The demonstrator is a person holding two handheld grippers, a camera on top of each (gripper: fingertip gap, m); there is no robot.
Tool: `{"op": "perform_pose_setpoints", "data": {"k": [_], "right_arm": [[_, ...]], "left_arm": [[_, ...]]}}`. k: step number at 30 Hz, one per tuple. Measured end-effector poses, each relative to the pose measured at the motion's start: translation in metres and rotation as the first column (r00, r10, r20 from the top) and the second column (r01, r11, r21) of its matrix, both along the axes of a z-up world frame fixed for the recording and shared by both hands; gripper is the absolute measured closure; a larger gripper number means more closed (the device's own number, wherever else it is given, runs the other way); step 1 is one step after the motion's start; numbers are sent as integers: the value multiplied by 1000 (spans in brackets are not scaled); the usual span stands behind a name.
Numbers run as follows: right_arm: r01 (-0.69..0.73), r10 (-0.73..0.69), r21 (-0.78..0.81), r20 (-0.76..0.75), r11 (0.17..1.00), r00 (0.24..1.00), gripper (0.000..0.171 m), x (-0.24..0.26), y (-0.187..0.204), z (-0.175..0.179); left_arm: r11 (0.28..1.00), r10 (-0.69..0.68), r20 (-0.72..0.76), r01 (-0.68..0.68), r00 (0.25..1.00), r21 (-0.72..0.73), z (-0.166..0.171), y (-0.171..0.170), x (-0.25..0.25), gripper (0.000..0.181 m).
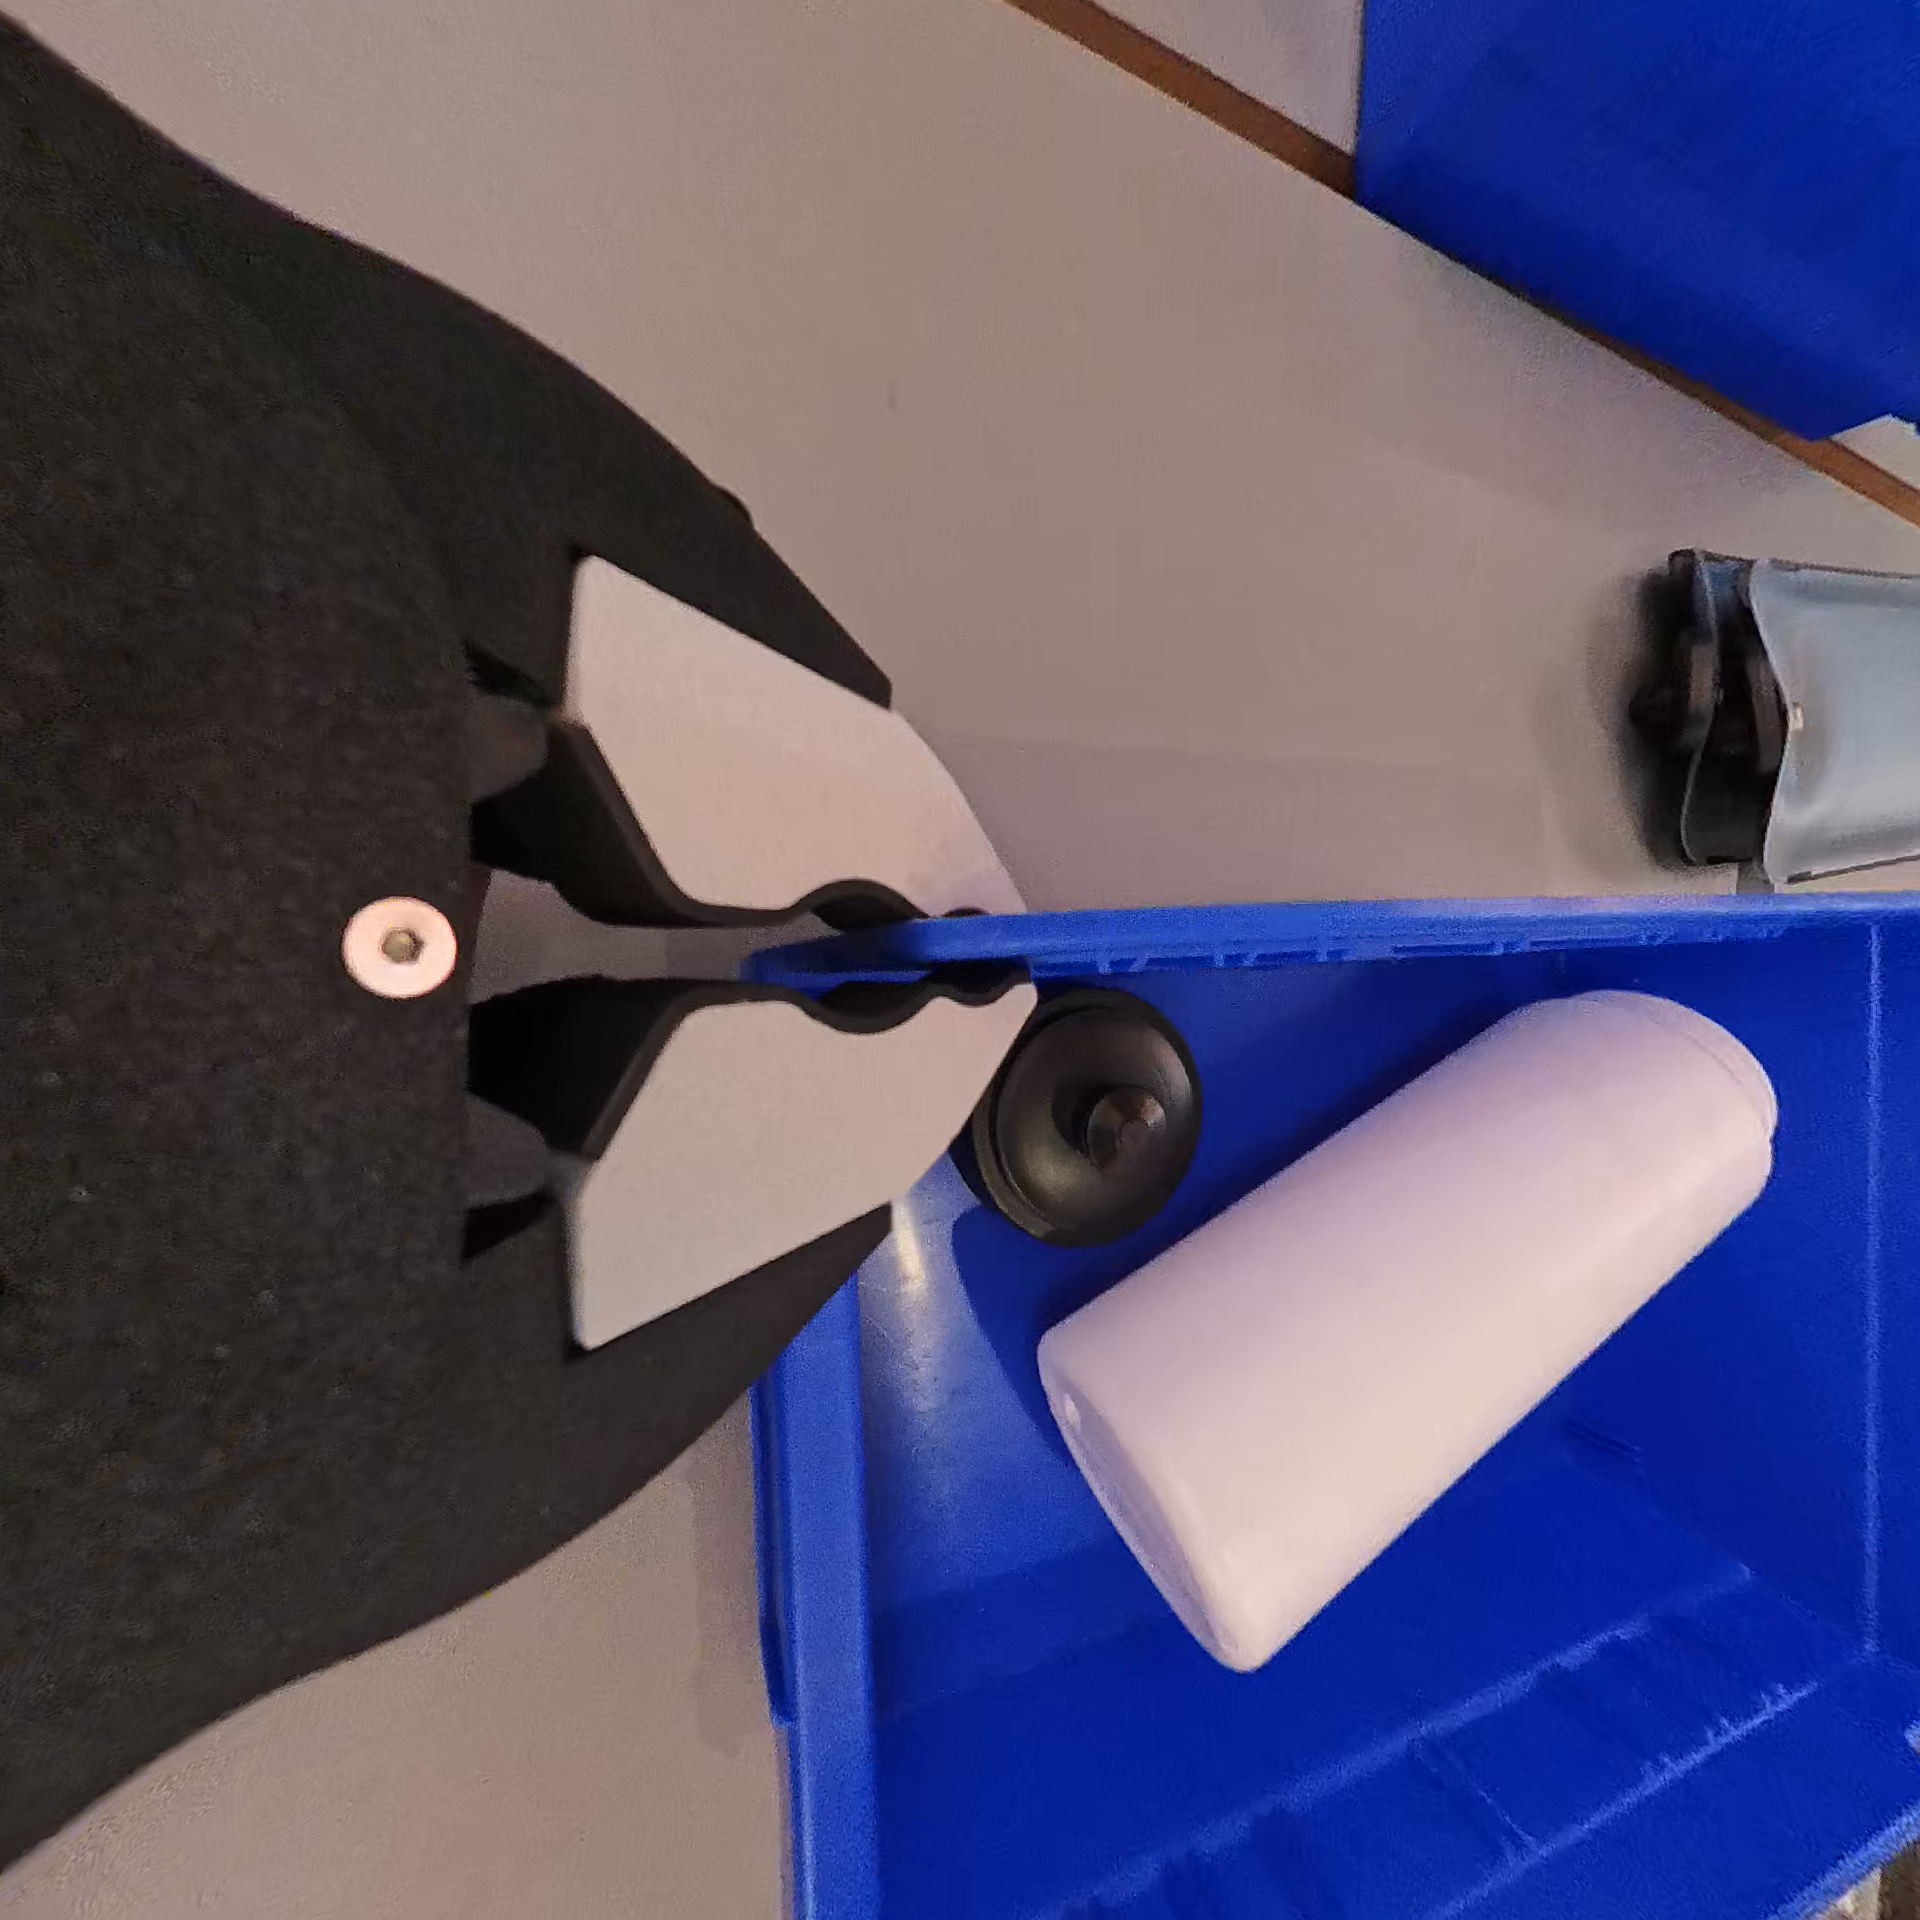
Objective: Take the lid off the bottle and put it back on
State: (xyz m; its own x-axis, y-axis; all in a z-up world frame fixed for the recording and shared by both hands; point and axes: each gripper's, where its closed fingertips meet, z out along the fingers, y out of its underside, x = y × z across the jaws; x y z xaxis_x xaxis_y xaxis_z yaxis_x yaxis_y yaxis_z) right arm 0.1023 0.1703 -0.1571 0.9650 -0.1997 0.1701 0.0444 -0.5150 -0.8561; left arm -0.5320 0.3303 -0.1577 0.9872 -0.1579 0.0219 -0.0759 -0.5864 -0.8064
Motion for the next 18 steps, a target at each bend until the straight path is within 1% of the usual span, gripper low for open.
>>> {"op": "perform_pose_setpoints", "data": {"k": [3,6,7,8,11,12,14,15,16,17,18], "right_arm": [[-35,35,-16,4,999,999,164,1,3,0],[-64,64,-5,-17,998,998,164,1,-3,0],[-77,77,2,-35,997,996,163,-1,-6,1],[-96,96,19,-53,995,994,161,-3,-10,4],[-148,157,104,-86,984,984,148,-9,-23,22],[-179,193,131,-101,975,976,147,-12,-28,28],[-223,251,191,-138,956,958,143,-16,-38,39],[-236,270,209,-154,949,950,142,-14,-43,42],[-241,281,221,-168,945,945,140,-11,-48,44],[-236,279,228,-182,945,943,137,-6,-54,45],[-222,269,231,-196,947,943,136,2,-59,45]], "left_arm": [[999,-45,33,45,998,-16,0,3,-6,179],[985,-167,-10,167,986,-42,-1,2,-10,178],[981,-189,-9,188,982,-46,-1,2,-10,178],[979,-200,-1,200,980,-50,-1,2,-10,177],[975,-220,-19,219,975,-39,-1,2,-11,177],[974,-224,-24,223,974,-38,-1,2,-12,177],[983,-183,-27,182,983,-37,1,2,-19,177],[988,-151,-39,150,988,-30,5,-1,-24,171],[992,-122,-50,122,991,-15,12,-5,-27,153],[996,-93,-57,93,994,5,22,-12,-29,140],[998,-53,-66,55,996,32,33,-20,-31,135]]}}
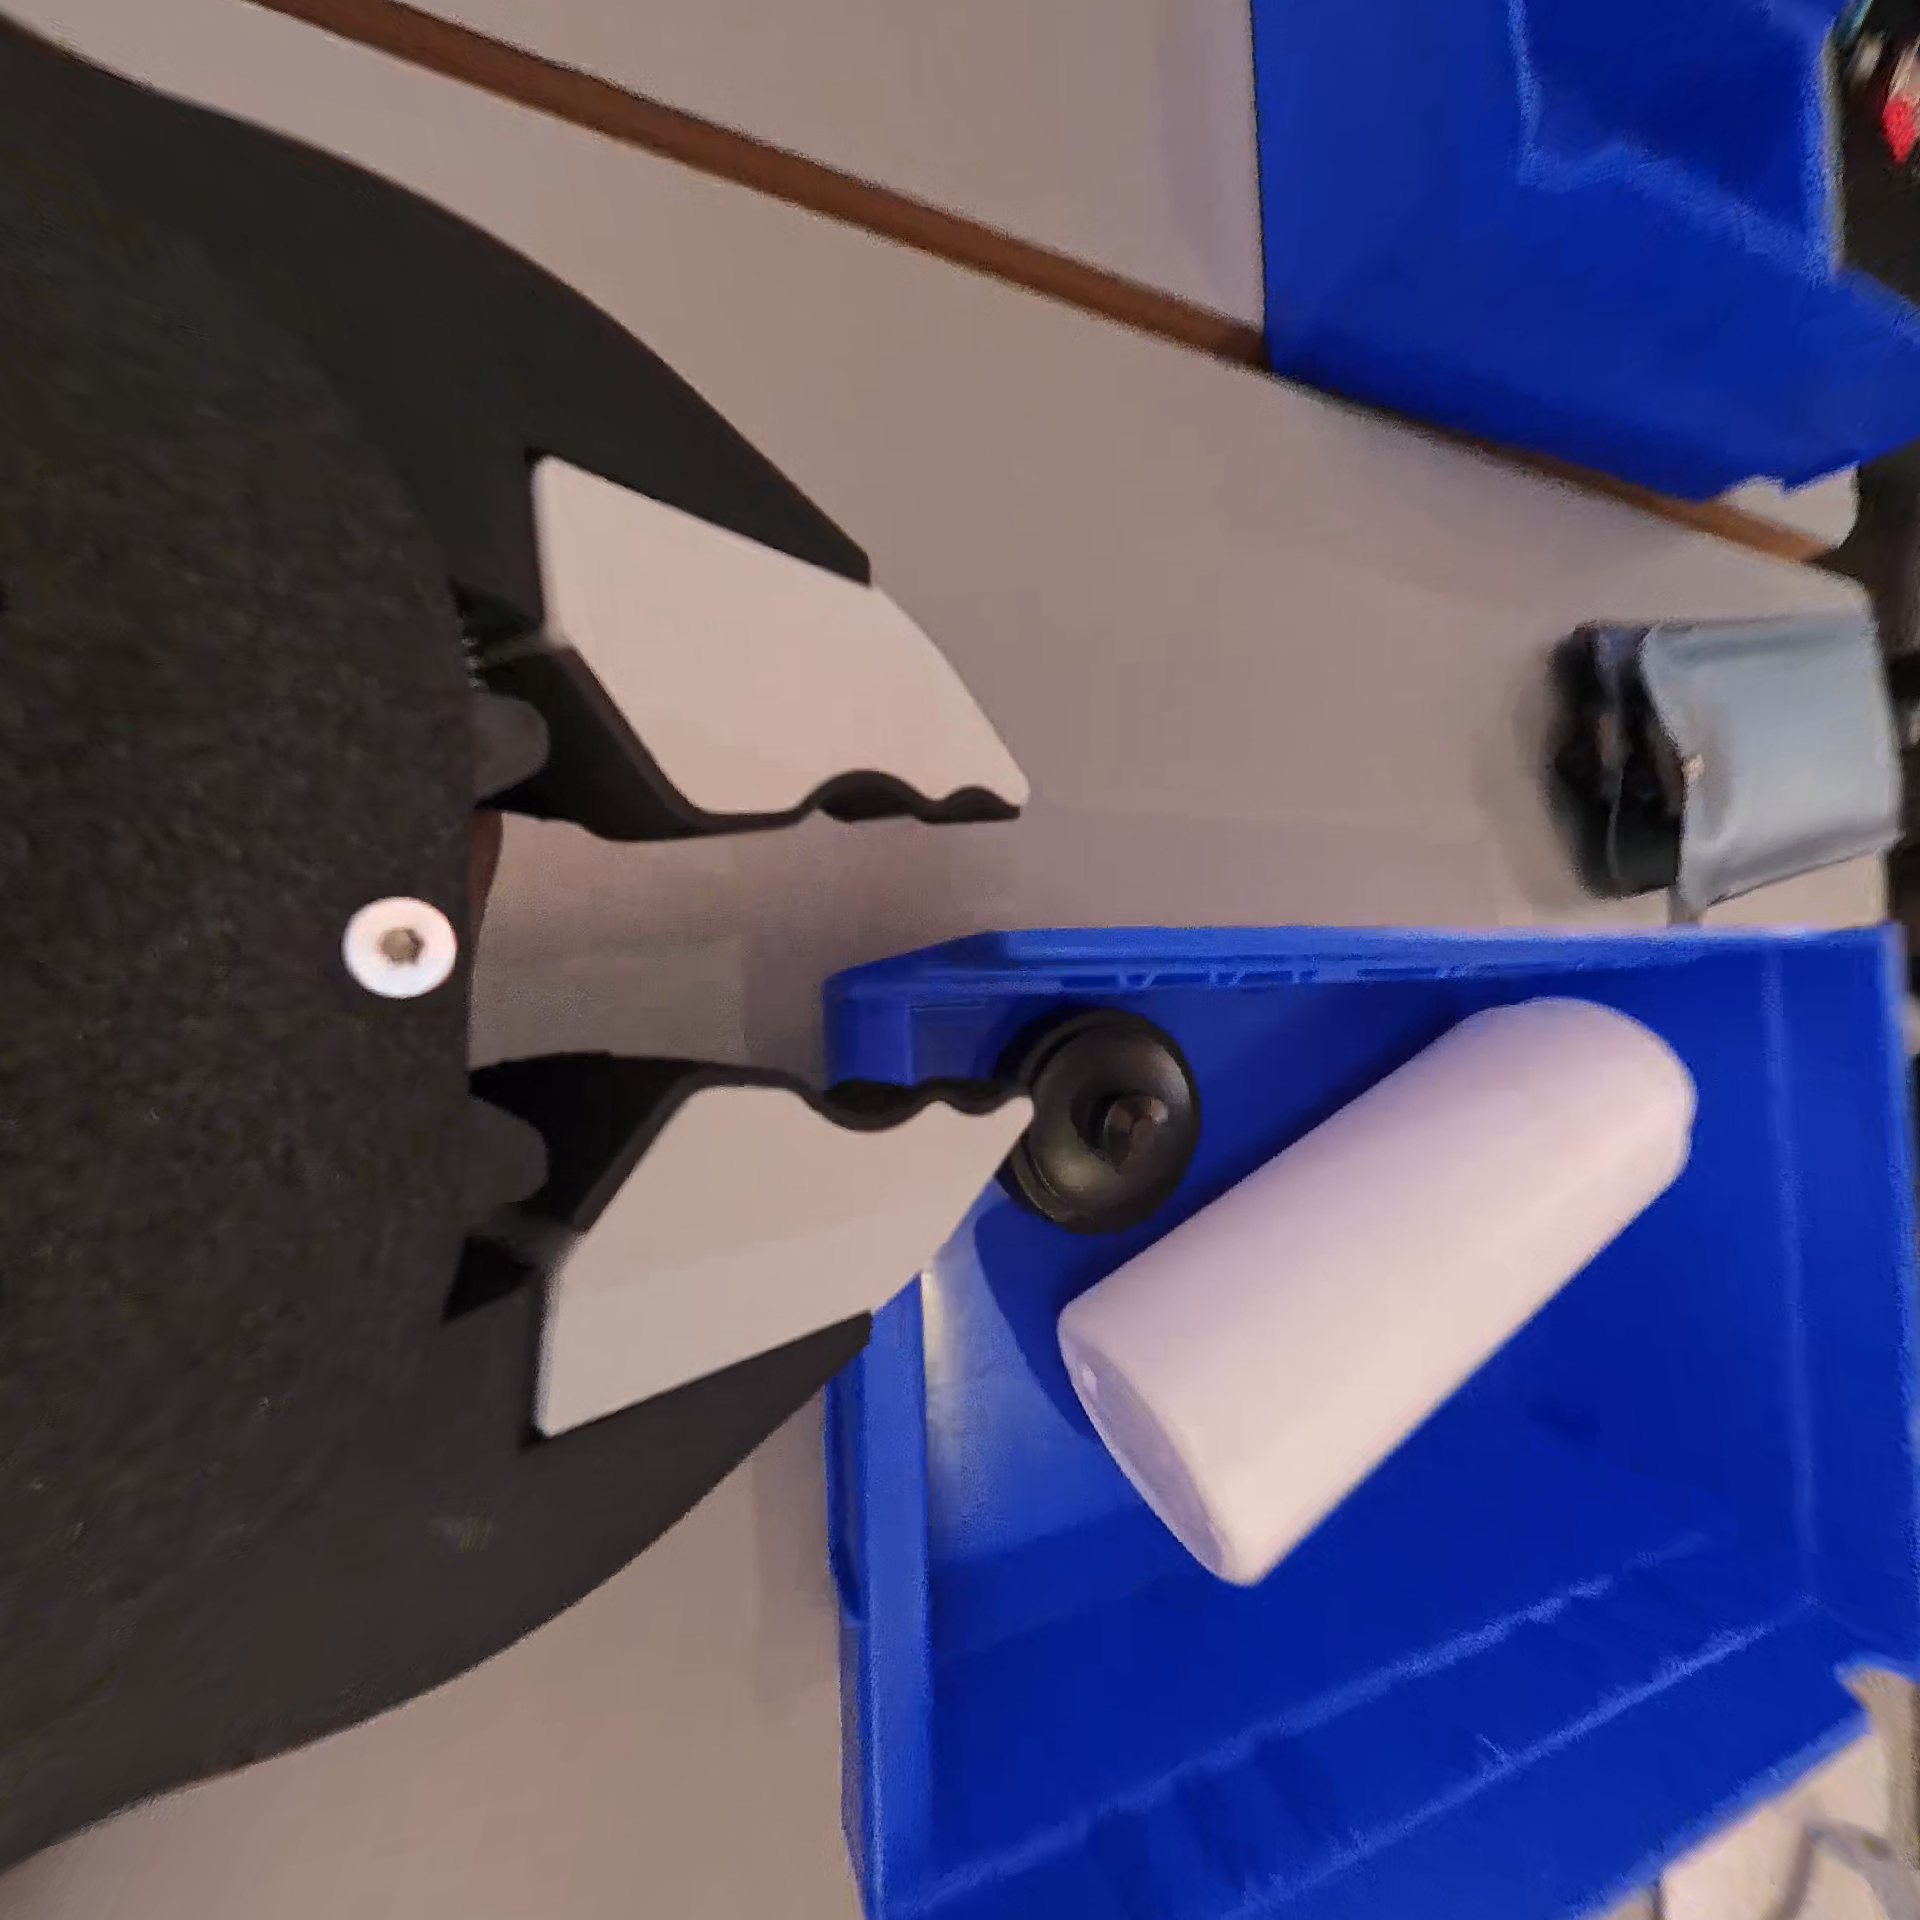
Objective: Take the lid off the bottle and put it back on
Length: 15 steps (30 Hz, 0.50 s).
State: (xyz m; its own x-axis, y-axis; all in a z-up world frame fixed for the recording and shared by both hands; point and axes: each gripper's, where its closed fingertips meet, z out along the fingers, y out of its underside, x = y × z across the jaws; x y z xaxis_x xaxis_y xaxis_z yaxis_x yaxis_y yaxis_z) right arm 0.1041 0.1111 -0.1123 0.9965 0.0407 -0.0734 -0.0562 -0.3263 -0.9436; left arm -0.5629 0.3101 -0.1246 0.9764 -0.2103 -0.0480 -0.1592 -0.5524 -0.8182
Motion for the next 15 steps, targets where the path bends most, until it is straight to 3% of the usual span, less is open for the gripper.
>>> {"op": "perform_pose_setpoints", "data": {"k": [2,5,8,9,12,15], "right_arm": [[20,-19,11,-38,1000,999,136,15,-11,-2],[24,-21,40,-84,999,996,136,28,-21,-7],[64,-55,69,-123,996,991,136,38,-20,-7],[71,-60,81,-140,994,988,136,38,-17,-5],[40,-25,88,-162,995,987,136,27,-11,0],[31,-22,88,-107,996,994,137,16,-9,0]], "left_arm": [[995,71,17,-72,997,64,18,-22,6,128],[996,35,230,-54,973,77,10,-60,64,129],[995,-62,488,17,871,95,-8,-81,133,136],[996,-92,546,75,833,53,-14,-84,153,129],[975,-183,528,224,829,-14,-29,-91,183,119],[975,-165,466,215,869,-56,-43,-91,179,116]]}}
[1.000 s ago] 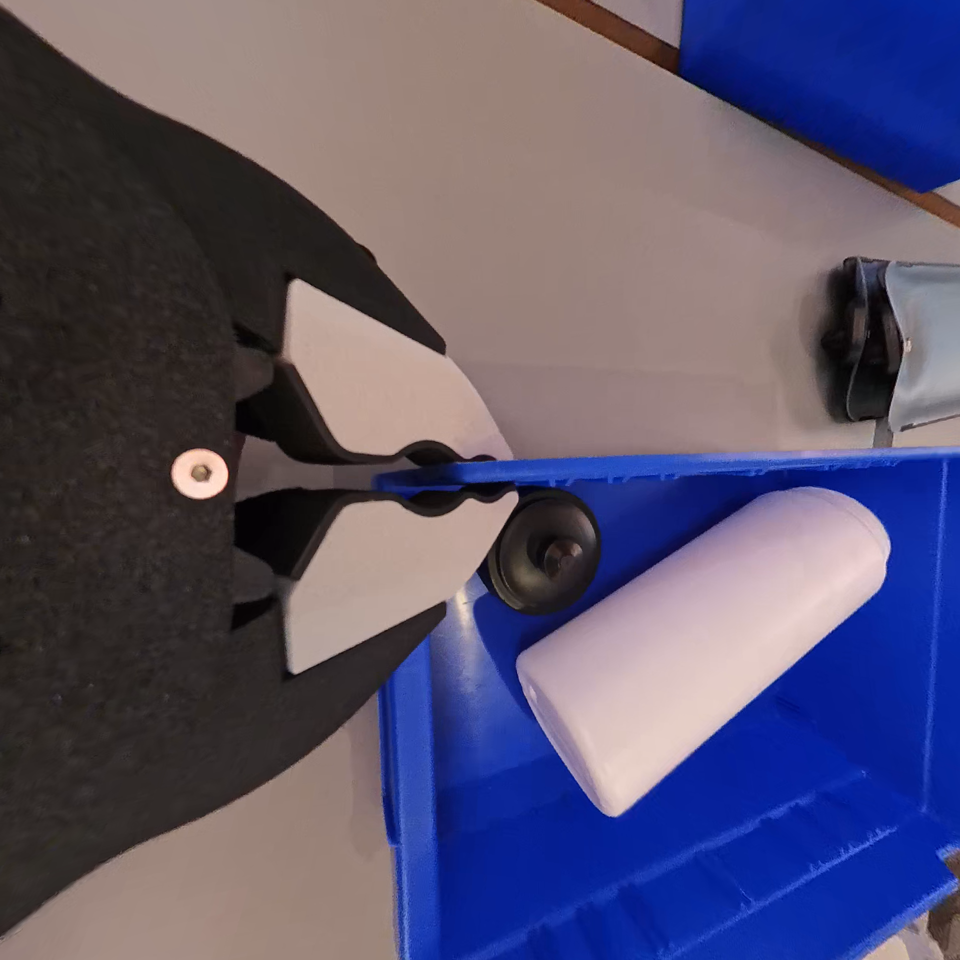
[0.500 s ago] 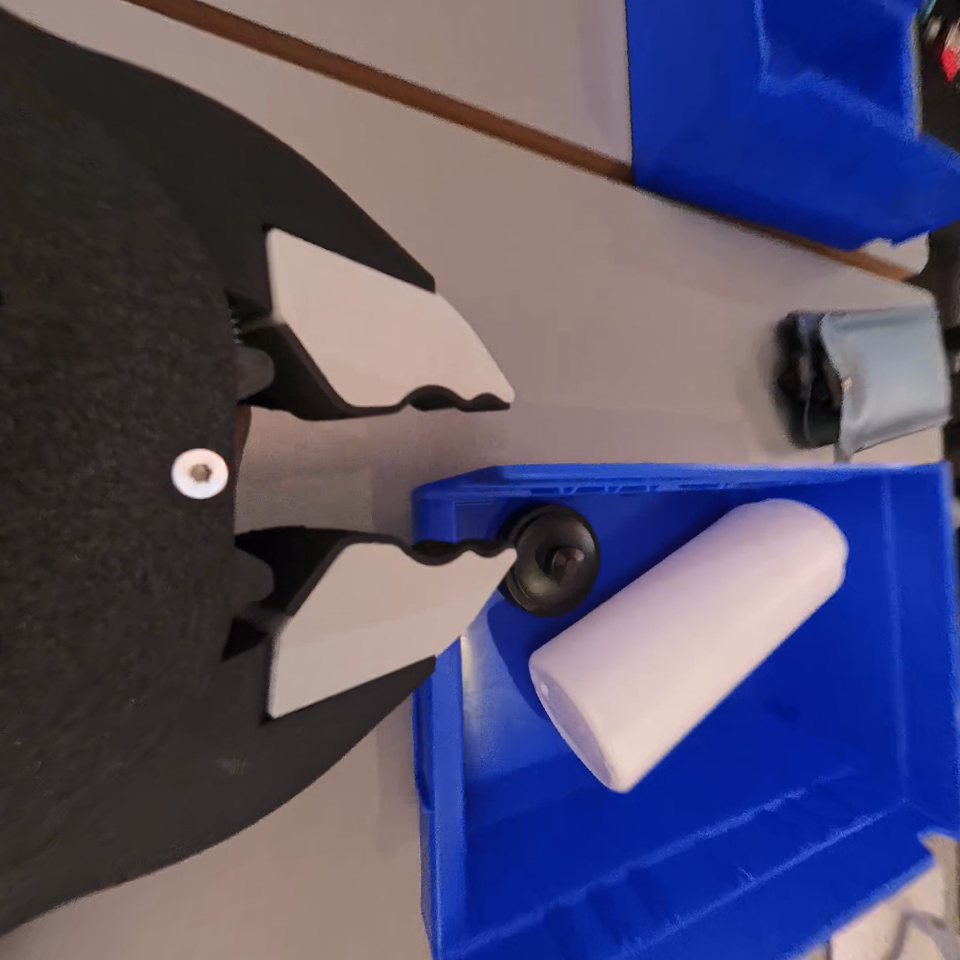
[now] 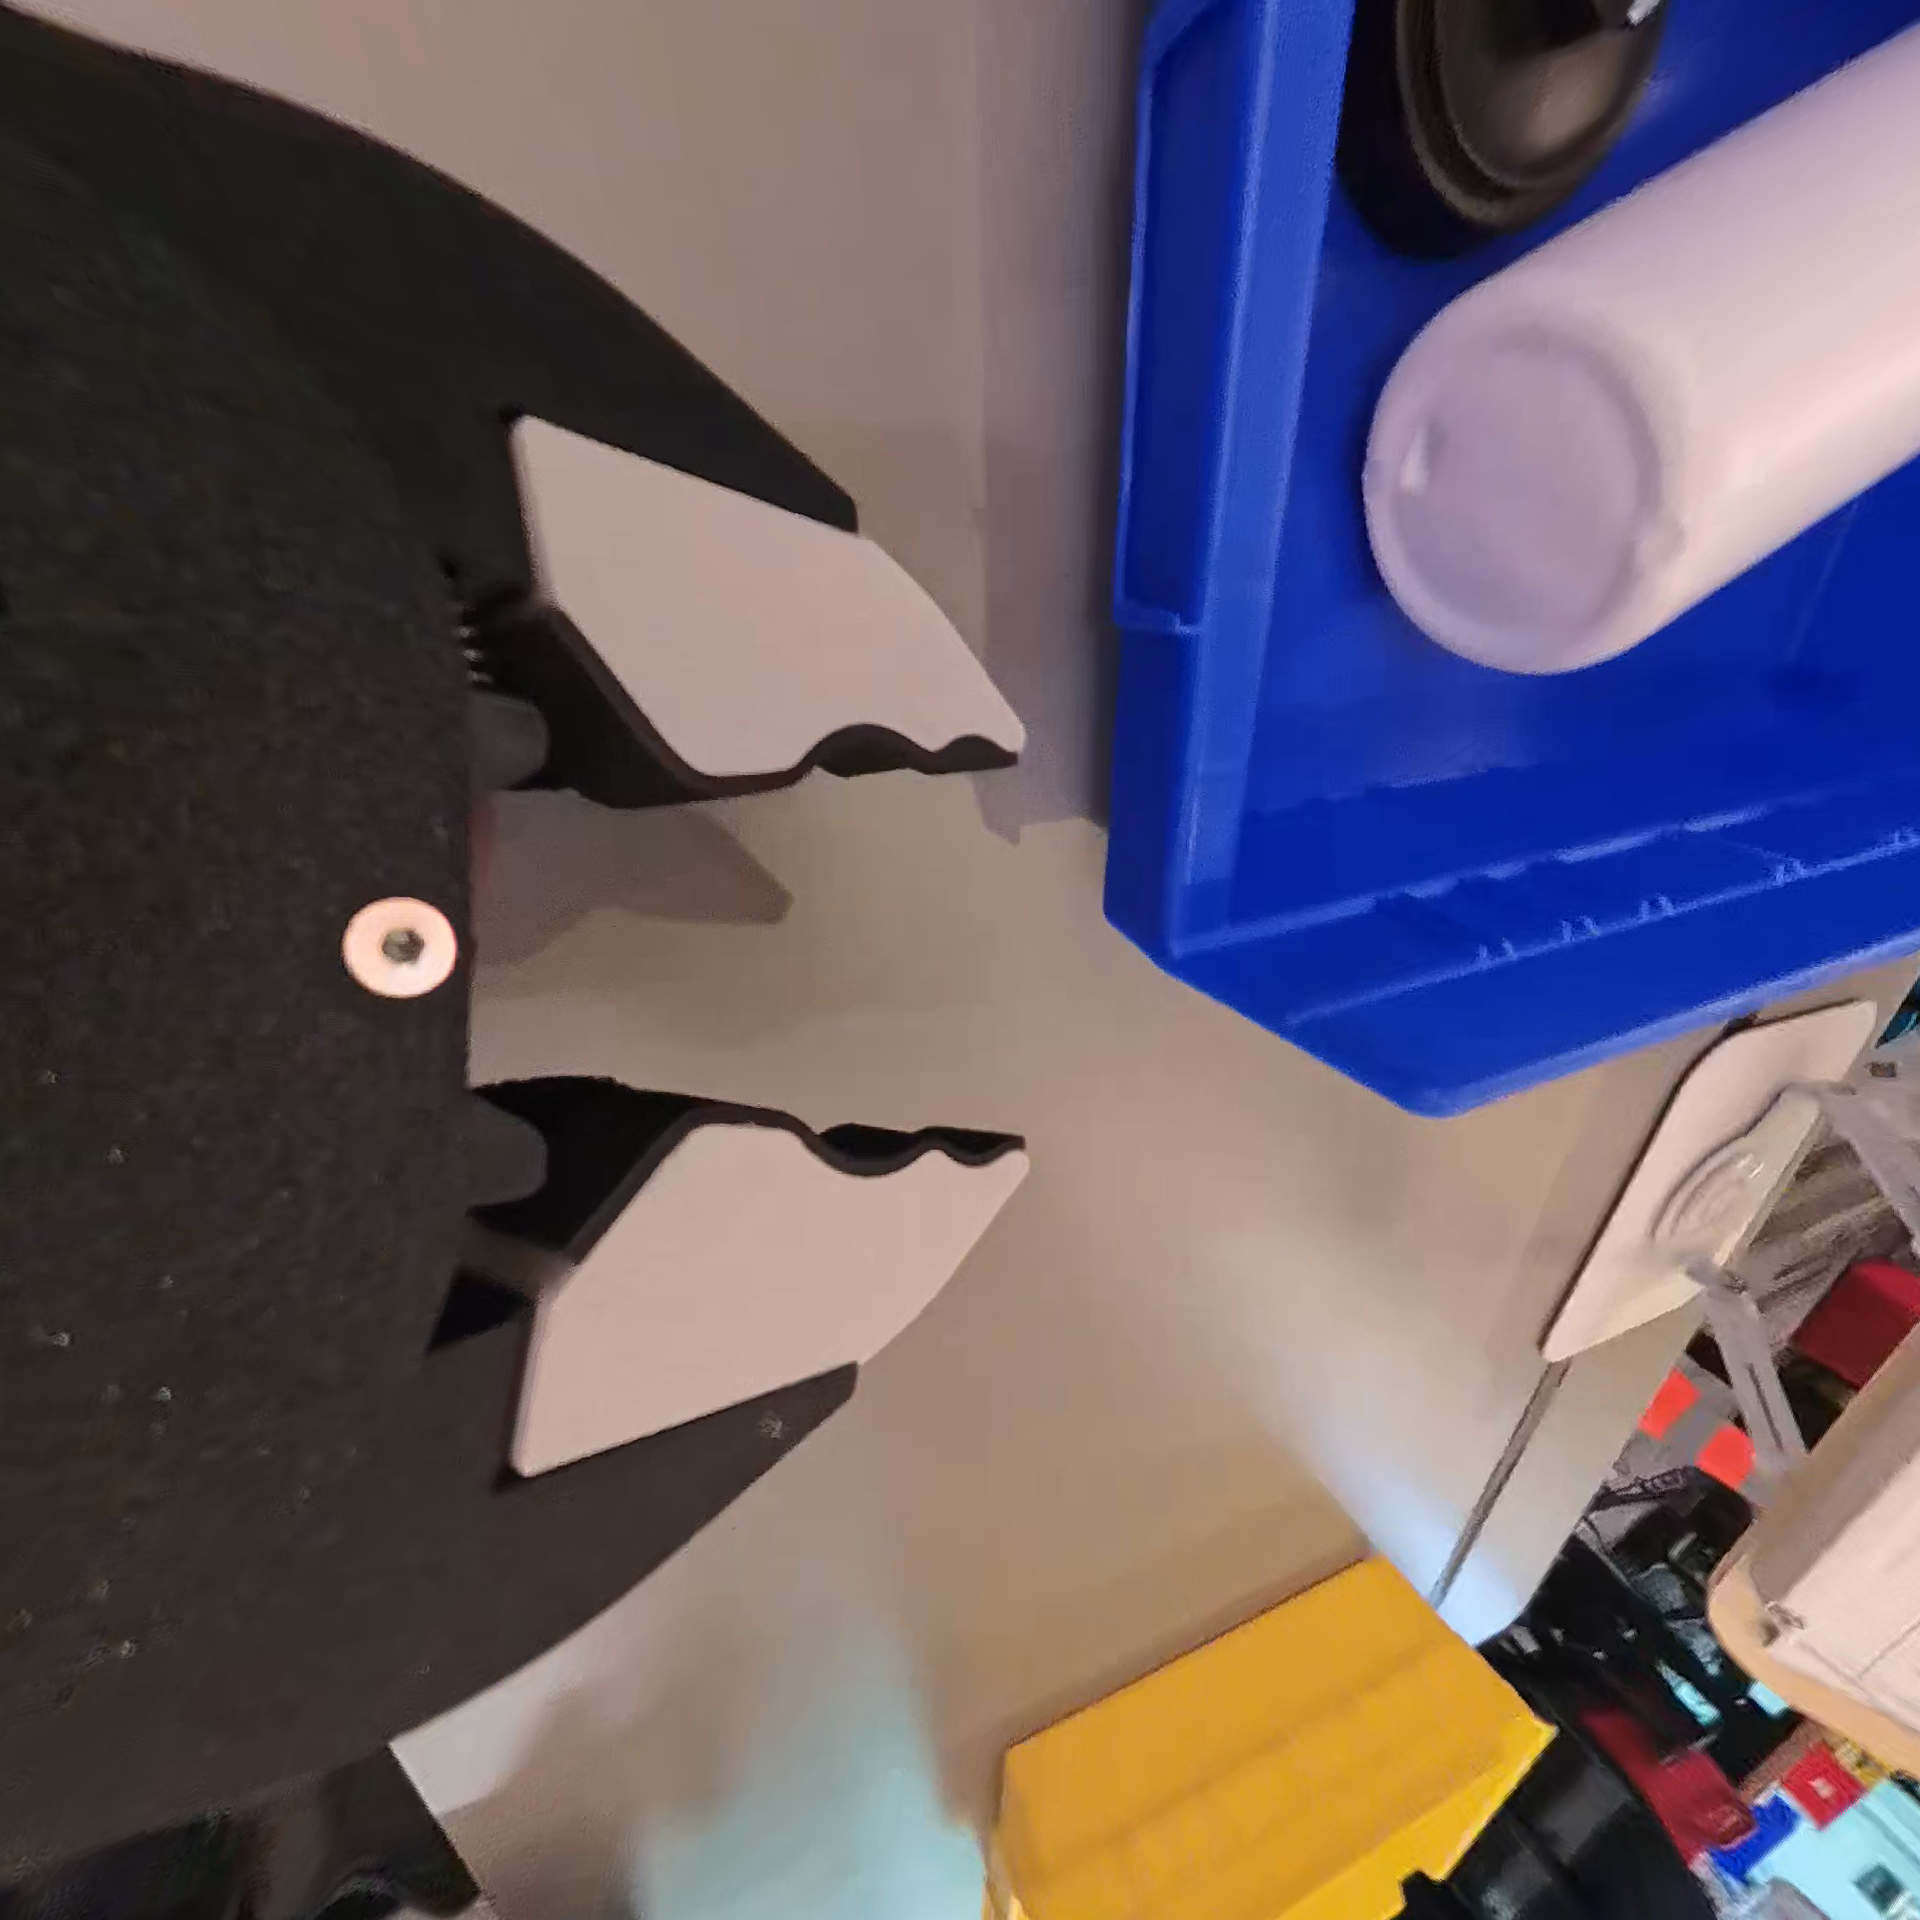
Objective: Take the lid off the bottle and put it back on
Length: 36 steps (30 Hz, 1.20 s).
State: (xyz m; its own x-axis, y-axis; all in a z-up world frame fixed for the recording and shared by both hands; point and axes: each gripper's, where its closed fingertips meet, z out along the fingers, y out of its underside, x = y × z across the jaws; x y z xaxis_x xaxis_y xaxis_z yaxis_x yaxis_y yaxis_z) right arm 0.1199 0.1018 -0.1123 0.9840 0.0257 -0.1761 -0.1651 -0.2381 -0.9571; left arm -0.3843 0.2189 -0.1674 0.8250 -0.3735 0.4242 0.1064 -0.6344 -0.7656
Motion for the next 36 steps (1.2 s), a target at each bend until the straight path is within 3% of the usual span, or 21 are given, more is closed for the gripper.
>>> {"op": "perform_pose_setpoints", "data": {"k": [5,10,13,15,17,21,23,25,28,30,36], "right_arm": [[-30,32,-21,60,999,998,138,-12,1,-6],[-34,35,-16,72,999,997,138,-15,-3,-6],[-37,38,-14,111,999,993,138,-15,0,-4],[-54,56,-20,110,998,992,137,-19,3,-6],[-81,83,-27,101,996,991,137,-24,5,-7],[-98,101,-29,107,995,989,136,-27,5,-7],[-104,106,-24,96,994,990,136,-28,3,-5],[-108,110,-23,78,994,991,136,-27,2,-5],[-109,110,-31,47,994,993,136,-25,1,-7],[-108,109,-26,33,994,993,136,-24,0,-6],[-121,122,-27,40,992,992,136,-28,1,-8]], "left_arm": [[999,-26,61,25,998,21,9,-4,4,116],[998,32,-62,-28,998,54,14,10,1,104],[997,66,-119,-61,991,39,42,32,-7,106],[999,46,-170,-45,984,8,61,57,-16,94],[995,70,-232,-85,970,-56,68,92,-31,95],[945,99,-462,-228,881,-232,48,158,-63,94],[891,114,-531,-323,840,-318,29,184,-78,105],[837,109,-489,-345,866,-425,10,203,-80,93],[787,133,-320,-297,938,-541,-3,222,-66,92],[764,119,-292,-276,949,-584,-12,225,-61,95],[780,37,-205,-157,978,-606,-22,220,-47,99]]}}
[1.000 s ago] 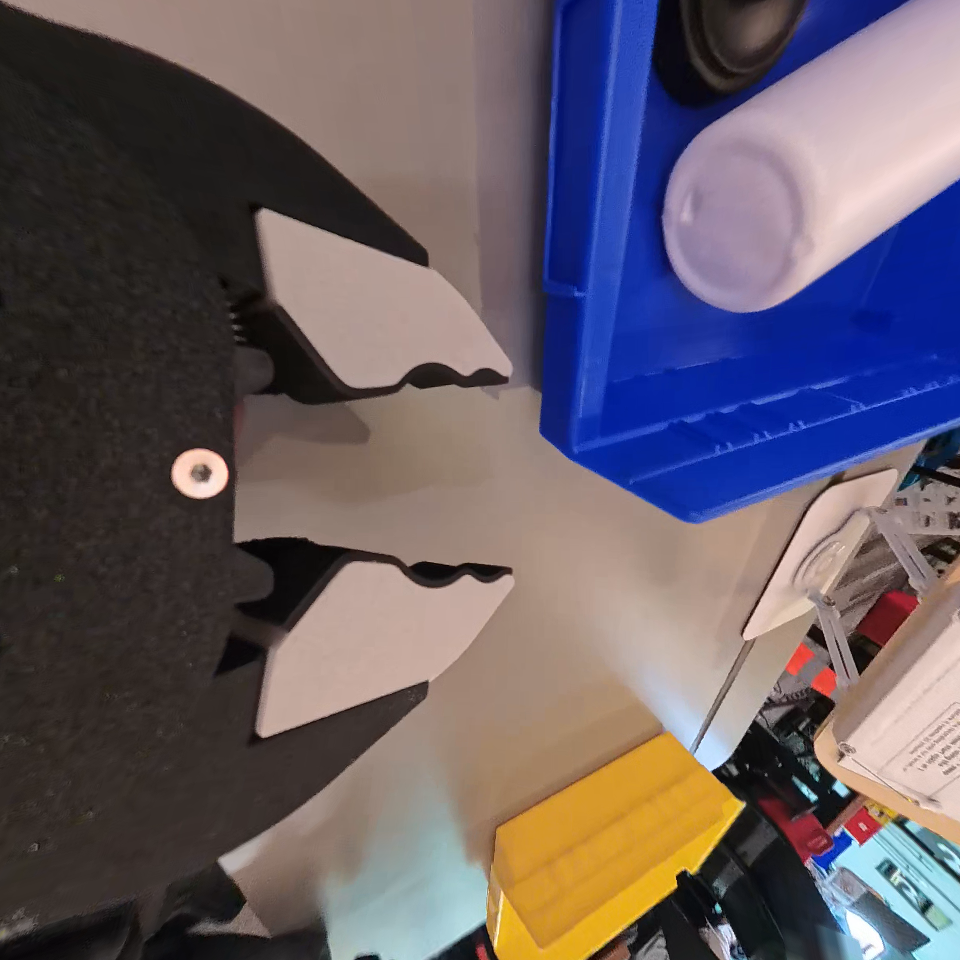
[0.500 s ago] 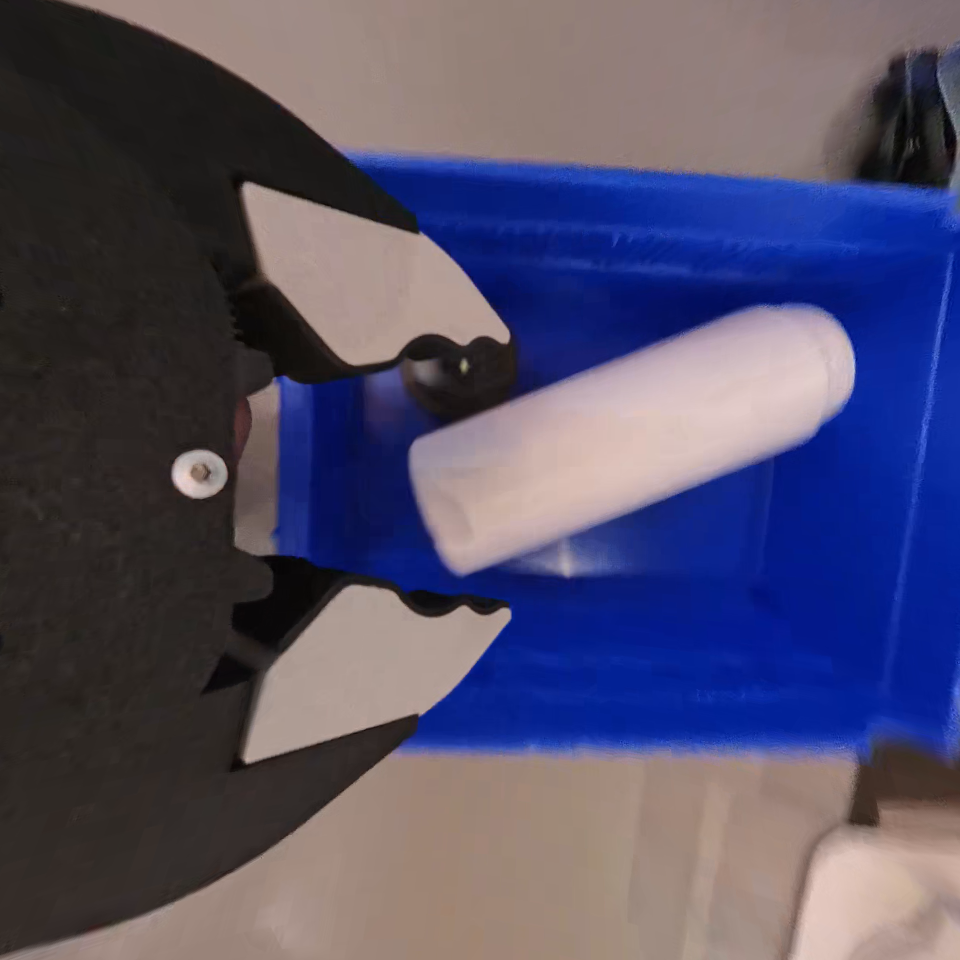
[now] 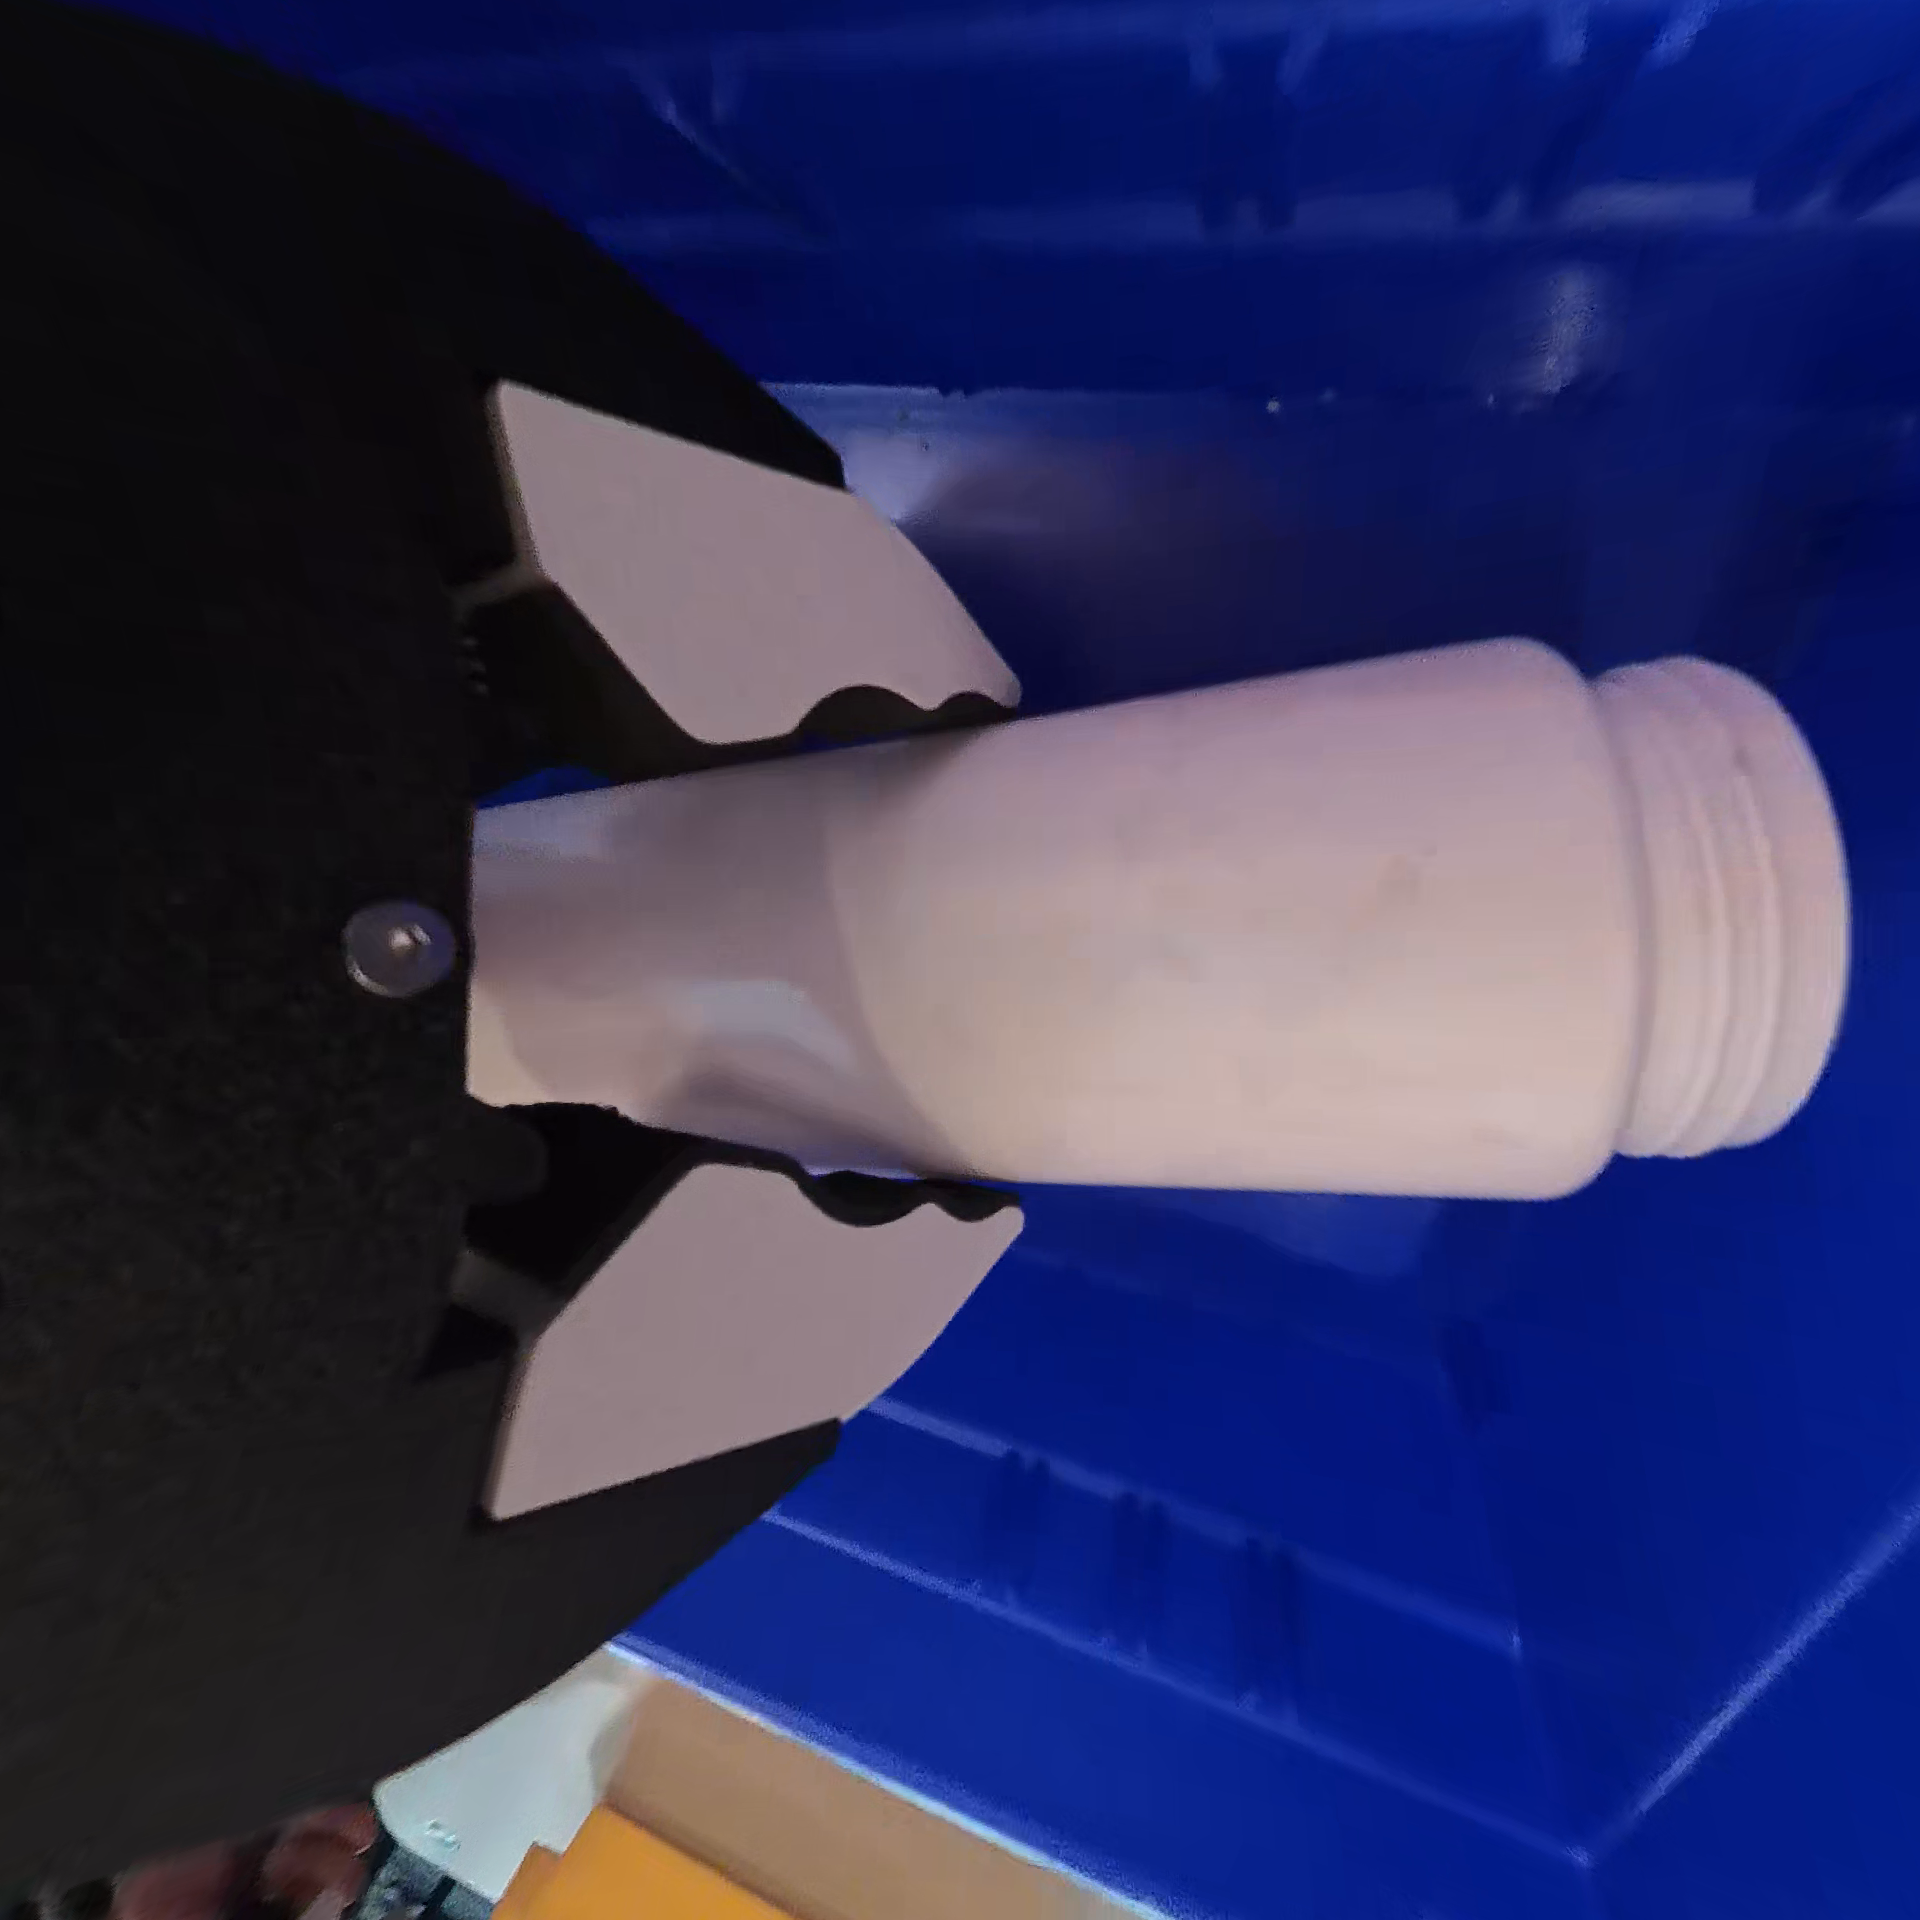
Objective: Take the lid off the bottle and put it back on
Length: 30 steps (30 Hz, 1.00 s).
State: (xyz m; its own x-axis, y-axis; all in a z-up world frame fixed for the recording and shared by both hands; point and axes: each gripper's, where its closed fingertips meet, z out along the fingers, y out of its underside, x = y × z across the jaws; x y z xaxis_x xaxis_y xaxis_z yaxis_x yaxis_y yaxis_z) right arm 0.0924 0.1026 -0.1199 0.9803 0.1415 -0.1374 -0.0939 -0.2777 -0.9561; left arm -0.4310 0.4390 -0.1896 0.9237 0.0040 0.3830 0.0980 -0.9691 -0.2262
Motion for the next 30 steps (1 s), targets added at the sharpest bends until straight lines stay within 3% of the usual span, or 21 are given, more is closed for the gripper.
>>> {"op": "perform_pose_setpoints", "data": {"k": [3,7,10,12,14,16,20,22,25,30], "right_arm": [[-28,28,25,25,999,999,136,-9,1,5],[-100,91,125,77,987,993,136,-35,1,27],[-203,190,187,85,961,978,136,-69,10,46],[-325,318,173,65,930,946,135,-102,21,56],[-467,474,170,-7,868,880,132,-141,31,71],[-584,604,187,-78,790,793,124,-173,42,91],[-706,737,213,-167,676,656,107,-211,84,122],[-746,782,243,-273,620,560,95,-228,103,138],[-800,835,296,-372,521,406,83,-257,119,159],[-831,867,320,-373,454,331,71,-289,136,168]], "left_arm": [[995,-44,61,38,997,90,15,-1,3,100],[916,-153,114,98,982,388,75,-2,14,100],[770,-274,84,166,958,616,132,-18,31,100],[625,-388,70,207,919,752,171,-39,54,100],[501,-502,70,223,862,836,202,-67,81,100],[427,-641,114,229,759,875,220,-102,114,100],[313,-827,169,190,536,930,237,-163,172,100],[285,-867,183,161,463,945,238,-184,194,100],[263,-895,192,129,402,956,230,-204,222,100],[275,-914,185,216,361,937,201,-218,257,100]]}}
